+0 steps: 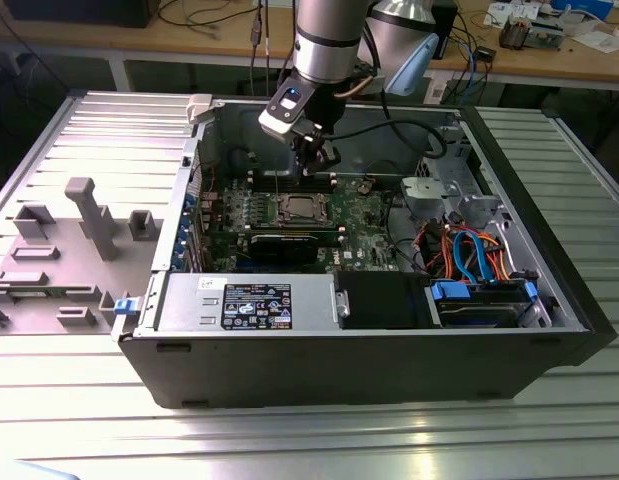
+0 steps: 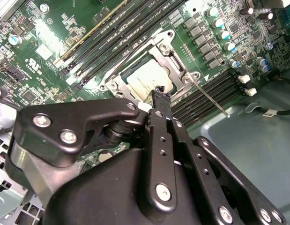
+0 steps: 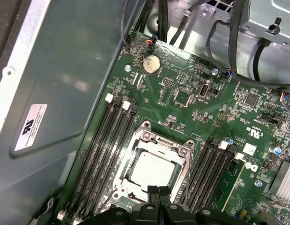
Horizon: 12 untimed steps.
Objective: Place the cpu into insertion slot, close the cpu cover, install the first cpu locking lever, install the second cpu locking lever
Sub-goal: 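Install the first cpu locking lever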
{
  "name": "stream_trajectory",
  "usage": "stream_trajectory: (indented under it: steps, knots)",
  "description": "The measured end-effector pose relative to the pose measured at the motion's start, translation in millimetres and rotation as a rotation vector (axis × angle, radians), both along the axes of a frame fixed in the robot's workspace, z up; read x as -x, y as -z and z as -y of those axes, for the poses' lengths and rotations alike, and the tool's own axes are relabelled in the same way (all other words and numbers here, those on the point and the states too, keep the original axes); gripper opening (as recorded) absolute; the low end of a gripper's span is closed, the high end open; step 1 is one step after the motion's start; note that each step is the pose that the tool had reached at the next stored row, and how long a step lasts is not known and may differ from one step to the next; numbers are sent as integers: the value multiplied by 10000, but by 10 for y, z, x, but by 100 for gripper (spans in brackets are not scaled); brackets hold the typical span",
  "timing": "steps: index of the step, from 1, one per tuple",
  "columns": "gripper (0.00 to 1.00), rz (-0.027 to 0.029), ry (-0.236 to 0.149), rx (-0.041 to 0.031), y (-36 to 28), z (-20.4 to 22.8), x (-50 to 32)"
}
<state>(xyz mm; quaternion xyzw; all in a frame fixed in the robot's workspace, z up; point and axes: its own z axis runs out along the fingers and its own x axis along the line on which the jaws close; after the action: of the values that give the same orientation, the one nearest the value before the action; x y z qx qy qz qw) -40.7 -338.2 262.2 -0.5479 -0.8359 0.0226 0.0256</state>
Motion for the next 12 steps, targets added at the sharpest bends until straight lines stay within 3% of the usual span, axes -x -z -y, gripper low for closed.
stream_trajectory:
  steps: [12]
  knots:
    - [11,-1,-224,0,0,0,0]
